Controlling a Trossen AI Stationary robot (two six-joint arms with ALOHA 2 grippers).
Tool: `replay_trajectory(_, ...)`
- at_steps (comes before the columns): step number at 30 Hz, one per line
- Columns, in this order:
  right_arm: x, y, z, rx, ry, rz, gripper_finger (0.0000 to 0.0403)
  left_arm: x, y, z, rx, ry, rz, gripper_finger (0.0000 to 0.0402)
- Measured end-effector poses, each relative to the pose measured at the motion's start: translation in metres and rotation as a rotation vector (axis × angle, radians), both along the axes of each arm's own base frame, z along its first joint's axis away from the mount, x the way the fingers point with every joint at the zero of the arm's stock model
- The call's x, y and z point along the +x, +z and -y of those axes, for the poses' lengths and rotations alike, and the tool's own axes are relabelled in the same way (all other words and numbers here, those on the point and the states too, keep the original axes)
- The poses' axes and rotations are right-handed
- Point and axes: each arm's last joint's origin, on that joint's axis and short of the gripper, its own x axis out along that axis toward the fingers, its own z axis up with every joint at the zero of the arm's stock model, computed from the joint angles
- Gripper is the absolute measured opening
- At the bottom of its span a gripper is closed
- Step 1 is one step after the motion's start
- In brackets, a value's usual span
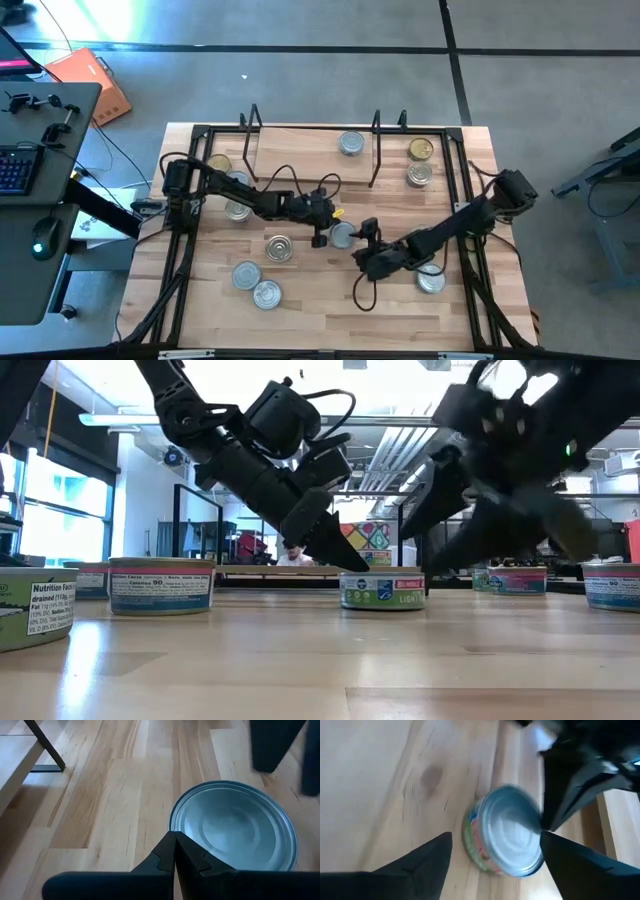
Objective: Stack canned seafood by type on shelf
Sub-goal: Stack the green-white tuna can on top of the green-white tuna can on the shelf
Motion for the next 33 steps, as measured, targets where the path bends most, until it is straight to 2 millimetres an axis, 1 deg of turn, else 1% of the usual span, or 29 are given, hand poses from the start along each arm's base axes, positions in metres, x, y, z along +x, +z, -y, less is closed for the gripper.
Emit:
replay_trajectory(3,0.002,-0.011,0.002,-0.052,0.027,-0.051,0.0306,0.000,0.000,-0.001,-0.004,0.000,0.000,0.0000)
replay_trajectory(6,0.004,-0.020,0.004,-0.088,0.006,-0.062,0.0307,0.000,0.000,-0.001,-0.003,0.000,0.000,0.0000)
replay_trajectory(11,0.008,-0.024,0.004,-0.134,0.009,-0.043,0.0307,0.000,-0.001,-0.001,-0.007,-0.002,-0.002,0.0000)
replay_trajectory(15,0.010,-0.023,0.004,-0.184,0.002,-0.018,0.0307,-0.002,-0.002,-0.001,-0.013,-0.007,0.003,0.0000)
replay_trajectory(22,0.013,-0.020,0.003,-0.186,0.009,0.014,0.0307,-0.008,-0.009,-0.002,-0.020,0.003,-0.022,0.0000)
replay_trajectory(26,0.014,-0.018,0.004,-0.185,0.007,0.024,0.0307,-0.008,-0.010,0.000,-0.030,-0.013,-0.015,0.0000)
replay_trajectory(31,0.018,-0.018,0.010,-0.140,-0.014,0.037,0.0307,-0.009,-0.010,-0.001,-0.022,-0.003,-0.021,0.0000)
replay_trajectory(33,0.019,-0.020,0.013,-0.098,0.010,0.019,0.0307,-0.011,-0.014,-0.002,-0.020,0.000,-0.037,0.0000)
